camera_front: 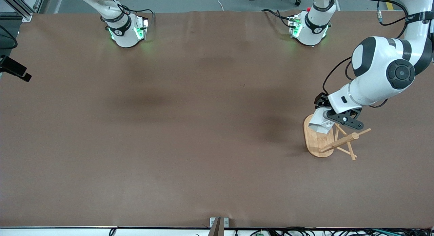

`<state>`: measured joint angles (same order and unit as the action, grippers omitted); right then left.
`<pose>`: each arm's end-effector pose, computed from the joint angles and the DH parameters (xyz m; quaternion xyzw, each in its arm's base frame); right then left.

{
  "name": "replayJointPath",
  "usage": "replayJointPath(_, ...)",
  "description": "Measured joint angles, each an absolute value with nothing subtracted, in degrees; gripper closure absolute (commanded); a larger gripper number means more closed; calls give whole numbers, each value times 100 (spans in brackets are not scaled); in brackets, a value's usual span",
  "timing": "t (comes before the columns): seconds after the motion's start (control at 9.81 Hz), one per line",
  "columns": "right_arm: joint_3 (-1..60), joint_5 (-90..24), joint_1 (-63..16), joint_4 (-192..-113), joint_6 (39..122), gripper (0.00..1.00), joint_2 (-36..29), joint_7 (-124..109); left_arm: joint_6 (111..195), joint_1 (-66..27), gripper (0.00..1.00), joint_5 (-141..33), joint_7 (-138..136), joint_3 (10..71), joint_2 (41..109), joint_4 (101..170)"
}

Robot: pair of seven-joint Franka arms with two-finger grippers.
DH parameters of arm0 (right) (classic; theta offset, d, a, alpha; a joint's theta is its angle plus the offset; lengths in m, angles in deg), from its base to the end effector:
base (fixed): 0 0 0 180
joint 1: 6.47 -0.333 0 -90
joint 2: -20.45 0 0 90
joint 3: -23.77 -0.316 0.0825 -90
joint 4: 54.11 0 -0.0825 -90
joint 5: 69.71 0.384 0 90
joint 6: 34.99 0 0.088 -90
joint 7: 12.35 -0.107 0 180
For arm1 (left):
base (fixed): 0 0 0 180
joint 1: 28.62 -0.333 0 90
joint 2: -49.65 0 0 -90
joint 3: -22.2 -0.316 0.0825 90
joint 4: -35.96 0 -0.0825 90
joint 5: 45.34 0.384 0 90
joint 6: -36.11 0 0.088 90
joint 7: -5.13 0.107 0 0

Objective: Hang cup on rack
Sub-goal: 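Lower the cup handle hole onto a rack peg with the left gripper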

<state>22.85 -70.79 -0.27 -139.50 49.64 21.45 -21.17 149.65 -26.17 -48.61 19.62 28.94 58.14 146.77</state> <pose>0.5370 -0.0517 0.6634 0.9923 -0.1236 0.0024 0.0095 0.5726 -0.0943 0.4028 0.9795 -0.1922 -0.0482 0.0365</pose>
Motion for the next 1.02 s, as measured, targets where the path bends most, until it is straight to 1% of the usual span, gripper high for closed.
replayJointPath(0.2,2318,-6854,-27,-13950,4955,0,2143,-2236,14973,-2618,97,-4861,1963,2834,5837,14677)
replayJointPath(0.82,2376,-6822,-22,-13950,4941,0,2142,-2106,15104,-2618,97,-4861,1963,2736,5941,14675)
replayJointPath(1.02,2376,-6822,-21,-13950,4941,0,2142,-2103,15195,-2619,95,-4861,1963,2720,6010,14672)
